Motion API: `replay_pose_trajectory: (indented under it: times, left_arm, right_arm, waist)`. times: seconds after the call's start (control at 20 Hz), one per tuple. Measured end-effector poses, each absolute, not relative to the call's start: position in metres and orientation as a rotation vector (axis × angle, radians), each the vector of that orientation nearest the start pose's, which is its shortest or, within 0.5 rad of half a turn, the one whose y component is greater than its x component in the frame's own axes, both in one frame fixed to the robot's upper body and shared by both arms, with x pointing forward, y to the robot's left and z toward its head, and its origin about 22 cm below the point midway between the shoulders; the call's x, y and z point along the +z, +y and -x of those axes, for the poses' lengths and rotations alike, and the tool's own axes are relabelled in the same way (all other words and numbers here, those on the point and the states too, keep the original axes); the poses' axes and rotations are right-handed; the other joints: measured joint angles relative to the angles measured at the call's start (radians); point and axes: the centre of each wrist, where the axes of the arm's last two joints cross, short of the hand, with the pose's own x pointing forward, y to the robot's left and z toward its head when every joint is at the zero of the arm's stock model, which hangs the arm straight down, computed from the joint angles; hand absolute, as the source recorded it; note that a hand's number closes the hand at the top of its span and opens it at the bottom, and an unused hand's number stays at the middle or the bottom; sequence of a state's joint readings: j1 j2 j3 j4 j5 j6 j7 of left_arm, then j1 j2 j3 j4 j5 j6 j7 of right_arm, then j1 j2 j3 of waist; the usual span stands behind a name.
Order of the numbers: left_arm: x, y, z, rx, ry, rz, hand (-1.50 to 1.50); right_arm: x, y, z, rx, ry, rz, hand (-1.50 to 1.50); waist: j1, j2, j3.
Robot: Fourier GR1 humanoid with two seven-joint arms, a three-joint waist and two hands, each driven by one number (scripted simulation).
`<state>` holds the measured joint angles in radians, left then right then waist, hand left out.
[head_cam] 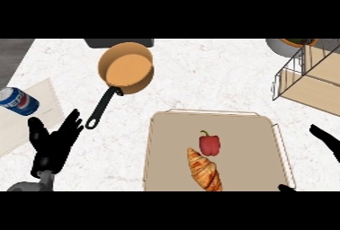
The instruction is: Pick the bell pepper from the tray and place it in the tiered shelf
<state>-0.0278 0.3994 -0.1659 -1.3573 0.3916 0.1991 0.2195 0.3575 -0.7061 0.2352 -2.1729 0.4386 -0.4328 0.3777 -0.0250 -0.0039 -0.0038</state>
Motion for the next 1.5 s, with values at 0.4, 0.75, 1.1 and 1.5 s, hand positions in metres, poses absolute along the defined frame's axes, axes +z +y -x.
replay_pose_trajectory:
  times: [0.4, 0.75, 1.1, 1.5]
  left_arm:
    - [-0.023, 0.291, -0.252, 0.037, -1.115, -0.097, 0.00]
    - [-0.025, 0.285, -0.252, 0.024, -1.124, -0.089, 0.00]
    - [-0.027, 0.283, -0.254, 0.024, -1.128, -0.084, 0.00]
    - [-0.026, 0.289, -0.255, 0.039, -1.123, -0.090, 0.00]
  right_arm:
    - [0.133, -0.227, -0.139, 0.648, -1.306, 0.815, -1.50]
    - [0.136, -0.182, -0.163, 0.670, -1.246, 0.955, -1.50]
    - [0.120, -0.132, -0.195, 0.696, -1.197, 1.050, -1.50]
    - [0.089, -0.085, -0.218, 0.775, -1.063, 1.081, -1.50]
  waist:
    - [0.032, 0.005, -0.001]
    - [0.052, 0.004, -0.001]
    - [0.050, 0.005, 0.000]
    - [0.037, 0.003, 0.003]
